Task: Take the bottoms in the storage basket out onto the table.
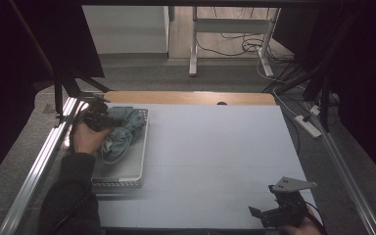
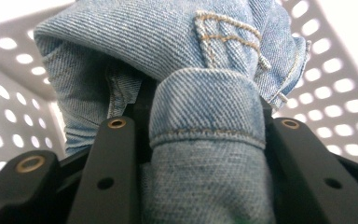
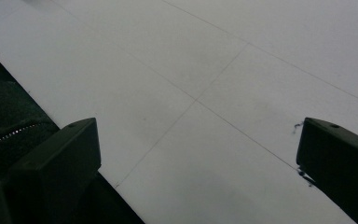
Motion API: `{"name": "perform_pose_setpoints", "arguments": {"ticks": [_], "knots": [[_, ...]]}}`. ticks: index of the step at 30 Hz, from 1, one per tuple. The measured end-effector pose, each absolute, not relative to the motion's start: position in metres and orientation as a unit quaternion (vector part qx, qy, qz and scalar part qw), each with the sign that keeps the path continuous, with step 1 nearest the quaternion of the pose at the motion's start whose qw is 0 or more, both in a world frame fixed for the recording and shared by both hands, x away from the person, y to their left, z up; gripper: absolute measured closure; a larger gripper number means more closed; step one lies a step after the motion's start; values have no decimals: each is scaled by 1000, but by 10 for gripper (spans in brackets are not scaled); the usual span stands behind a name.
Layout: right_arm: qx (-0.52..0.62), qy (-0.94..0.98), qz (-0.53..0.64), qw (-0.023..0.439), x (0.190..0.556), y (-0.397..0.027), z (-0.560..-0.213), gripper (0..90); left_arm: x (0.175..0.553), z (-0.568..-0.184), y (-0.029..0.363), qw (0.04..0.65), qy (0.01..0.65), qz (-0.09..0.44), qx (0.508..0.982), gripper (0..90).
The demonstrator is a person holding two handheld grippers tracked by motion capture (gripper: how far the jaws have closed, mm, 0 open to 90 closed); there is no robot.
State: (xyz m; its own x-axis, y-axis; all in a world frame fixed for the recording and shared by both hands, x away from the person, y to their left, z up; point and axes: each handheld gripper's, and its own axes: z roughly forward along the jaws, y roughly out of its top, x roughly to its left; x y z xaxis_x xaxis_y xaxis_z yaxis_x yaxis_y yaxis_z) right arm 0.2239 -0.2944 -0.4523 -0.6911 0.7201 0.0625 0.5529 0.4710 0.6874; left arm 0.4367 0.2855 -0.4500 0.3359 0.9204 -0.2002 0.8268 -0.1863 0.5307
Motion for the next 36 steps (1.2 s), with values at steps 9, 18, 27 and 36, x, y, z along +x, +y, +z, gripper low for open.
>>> {"name": "perform_pose_setpoints", "arguments": {"ticks": [9,18,27,36], "knots": [[375,849,353,118,224,-294,-452,2,423,-416,282,327,546,108,764,606],[375,849,354,118,224,-295,-452,2,414,-396,278,357,529,116,761,607],[376,848,354,118,224,-295,-452,2,407,-380,270,381,511,116,762,607],[375,848,355,119,224,-295,-452,2,399,-363,248,398,475,123,775,606]]}}
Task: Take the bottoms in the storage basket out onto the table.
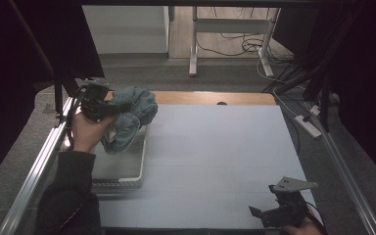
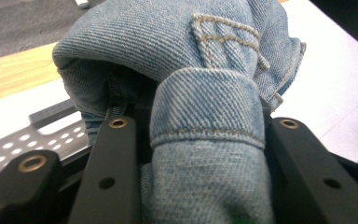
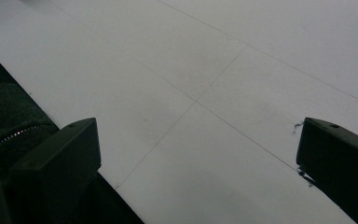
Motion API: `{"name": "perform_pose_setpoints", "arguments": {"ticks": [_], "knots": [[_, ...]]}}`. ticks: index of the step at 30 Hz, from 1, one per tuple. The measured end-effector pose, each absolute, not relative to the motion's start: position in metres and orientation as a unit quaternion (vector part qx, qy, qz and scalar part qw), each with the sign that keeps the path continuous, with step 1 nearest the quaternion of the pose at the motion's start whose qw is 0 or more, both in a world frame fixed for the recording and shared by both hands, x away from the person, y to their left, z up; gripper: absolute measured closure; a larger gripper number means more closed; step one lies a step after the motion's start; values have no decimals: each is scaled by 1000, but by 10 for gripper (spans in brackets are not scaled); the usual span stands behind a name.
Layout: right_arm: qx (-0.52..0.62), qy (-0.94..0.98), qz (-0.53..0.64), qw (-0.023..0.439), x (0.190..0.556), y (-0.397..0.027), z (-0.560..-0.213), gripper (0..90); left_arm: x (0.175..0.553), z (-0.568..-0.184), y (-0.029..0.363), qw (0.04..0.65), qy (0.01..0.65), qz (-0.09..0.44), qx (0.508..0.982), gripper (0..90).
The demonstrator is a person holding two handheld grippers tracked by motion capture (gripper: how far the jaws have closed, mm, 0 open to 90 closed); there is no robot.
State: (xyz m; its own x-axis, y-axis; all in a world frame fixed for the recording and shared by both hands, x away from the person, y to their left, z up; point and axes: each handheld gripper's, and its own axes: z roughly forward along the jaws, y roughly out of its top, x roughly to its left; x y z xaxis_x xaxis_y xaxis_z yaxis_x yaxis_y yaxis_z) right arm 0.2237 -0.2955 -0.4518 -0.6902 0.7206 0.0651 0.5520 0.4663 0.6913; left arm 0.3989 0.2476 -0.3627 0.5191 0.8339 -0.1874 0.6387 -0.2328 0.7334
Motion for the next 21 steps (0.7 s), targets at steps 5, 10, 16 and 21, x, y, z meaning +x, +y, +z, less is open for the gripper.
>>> {"name": "perform_pose_setpoints", "arguments": {"ticks": [5,10,16,21], "knots": [[374,848,355,119,224,-296,-452,2,396,-358,236,399,462,124,782,605],[374,848,355,119,224,-296,-452,2,394,-353,225,411,445,116,787,605],[374,849,354,118,224,-295,-452,2,390,-349,209,409,428,123,797,605],[375,848,354,117,224,-295,-452,2,388,-347,196,403,417,130,805,605]]}}
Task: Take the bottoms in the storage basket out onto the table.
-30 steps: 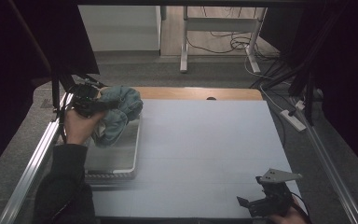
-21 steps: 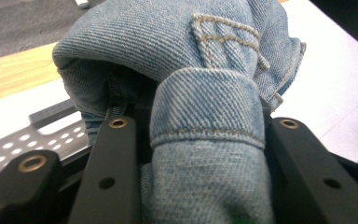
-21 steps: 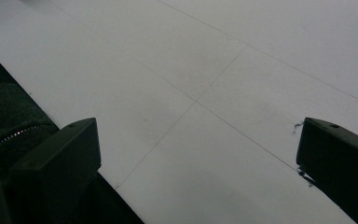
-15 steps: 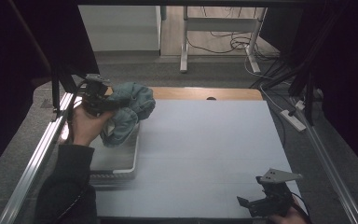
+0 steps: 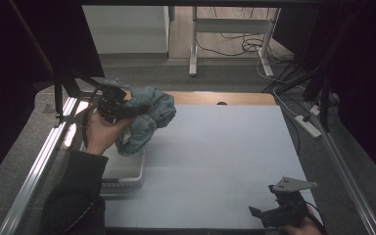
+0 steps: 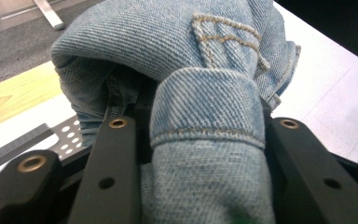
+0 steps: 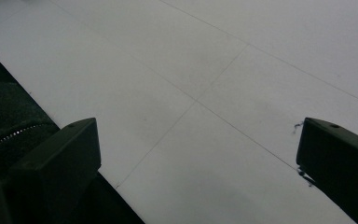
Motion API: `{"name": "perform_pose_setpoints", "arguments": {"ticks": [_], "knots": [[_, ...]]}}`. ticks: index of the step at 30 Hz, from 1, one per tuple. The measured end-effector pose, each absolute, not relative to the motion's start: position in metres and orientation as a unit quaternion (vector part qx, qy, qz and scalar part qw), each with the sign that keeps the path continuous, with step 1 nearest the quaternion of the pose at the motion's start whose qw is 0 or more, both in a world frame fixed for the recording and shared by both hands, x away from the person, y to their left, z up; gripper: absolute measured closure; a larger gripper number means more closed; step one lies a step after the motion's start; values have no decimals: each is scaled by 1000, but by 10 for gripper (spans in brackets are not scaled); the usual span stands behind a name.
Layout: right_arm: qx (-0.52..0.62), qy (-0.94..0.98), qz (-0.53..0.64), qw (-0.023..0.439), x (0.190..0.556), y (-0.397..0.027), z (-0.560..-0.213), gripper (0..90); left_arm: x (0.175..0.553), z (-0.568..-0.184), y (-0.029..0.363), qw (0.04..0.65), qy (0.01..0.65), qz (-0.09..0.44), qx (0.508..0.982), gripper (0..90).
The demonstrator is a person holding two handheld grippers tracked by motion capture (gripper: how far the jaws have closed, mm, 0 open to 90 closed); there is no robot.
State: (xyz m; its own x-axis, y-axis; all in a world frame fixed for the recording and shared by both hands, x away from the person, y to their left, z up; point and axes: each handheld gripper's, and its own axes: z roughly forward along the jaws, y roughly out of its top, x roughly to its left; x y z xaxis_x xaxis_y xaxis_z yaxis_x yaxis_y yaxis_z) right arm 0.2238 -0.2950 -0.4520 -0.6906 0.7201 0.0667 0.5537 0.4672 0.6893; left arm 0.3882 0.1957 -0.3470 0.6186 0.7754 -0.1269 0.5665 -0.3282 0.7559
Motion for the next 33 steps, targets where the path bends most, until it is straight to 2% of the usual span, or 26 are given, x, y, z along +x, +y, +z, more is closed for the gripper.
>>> {"name": "perform_pose_setpoints", "arguments": {"ticks": [14,33], "knots": [[374,849,353,117,224,-295,-452,2,378,-336,168,433,378,116,810,605],[374,849,355,117,224,-296,-452,2,387,-356,115,429,335,86,835,602]]}}
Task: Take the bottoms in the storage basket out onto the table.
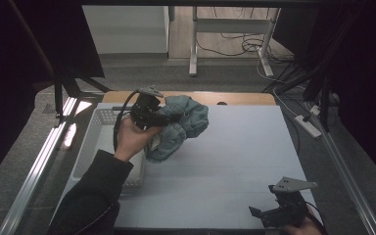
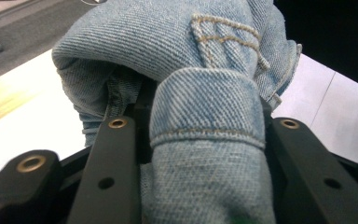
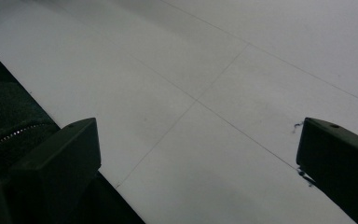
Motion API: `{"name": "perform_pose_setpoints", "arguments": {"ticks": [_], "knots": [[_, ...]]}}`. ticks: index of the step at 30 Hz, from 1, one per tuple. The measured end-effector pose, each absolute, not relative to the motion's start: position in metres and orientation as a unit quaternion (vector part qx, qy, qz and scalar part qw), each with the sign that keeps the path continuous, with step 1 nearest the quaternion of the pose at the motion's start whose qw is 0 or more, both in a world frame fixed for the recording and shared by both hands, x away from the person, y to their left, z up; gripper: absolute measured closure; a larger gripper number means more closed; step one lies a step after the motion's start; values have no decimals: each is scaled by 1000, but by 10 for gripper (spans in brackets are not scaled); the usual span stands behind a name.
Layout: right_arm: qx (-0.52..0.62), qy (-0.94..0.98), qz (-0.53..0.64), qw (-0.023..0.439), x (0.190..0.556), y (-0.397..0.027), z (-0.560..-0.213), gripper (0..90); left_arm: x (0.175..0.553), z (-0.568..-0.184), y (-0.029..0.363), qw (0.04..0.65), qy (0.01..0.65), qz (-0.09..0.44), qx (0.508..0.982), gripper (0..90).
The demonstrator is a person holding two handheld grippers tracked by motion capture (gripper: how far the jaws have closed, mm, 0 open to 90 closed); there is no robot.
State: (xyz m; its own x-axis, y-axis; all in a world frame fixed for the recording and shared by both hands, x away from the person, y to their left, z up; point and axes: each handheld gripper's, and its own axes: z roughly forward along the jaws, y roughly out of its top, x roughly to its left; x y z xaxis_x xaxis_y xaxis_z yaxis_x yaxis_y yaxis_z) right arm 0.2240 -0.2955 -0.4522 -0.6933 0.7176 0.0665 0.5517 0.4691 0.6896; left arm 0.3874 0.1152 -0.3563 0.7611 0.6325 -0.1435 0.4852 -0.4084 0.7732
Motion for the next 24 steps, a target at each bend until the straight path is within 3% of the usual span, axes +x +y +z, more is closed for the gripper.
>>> {"name": "perform_pose_setpoints", "arguments": {"ticks": [24], "knots": [[372,849,358,116,224,-296,-452,2,407,-414,69,377,327,44,866,587]]}}
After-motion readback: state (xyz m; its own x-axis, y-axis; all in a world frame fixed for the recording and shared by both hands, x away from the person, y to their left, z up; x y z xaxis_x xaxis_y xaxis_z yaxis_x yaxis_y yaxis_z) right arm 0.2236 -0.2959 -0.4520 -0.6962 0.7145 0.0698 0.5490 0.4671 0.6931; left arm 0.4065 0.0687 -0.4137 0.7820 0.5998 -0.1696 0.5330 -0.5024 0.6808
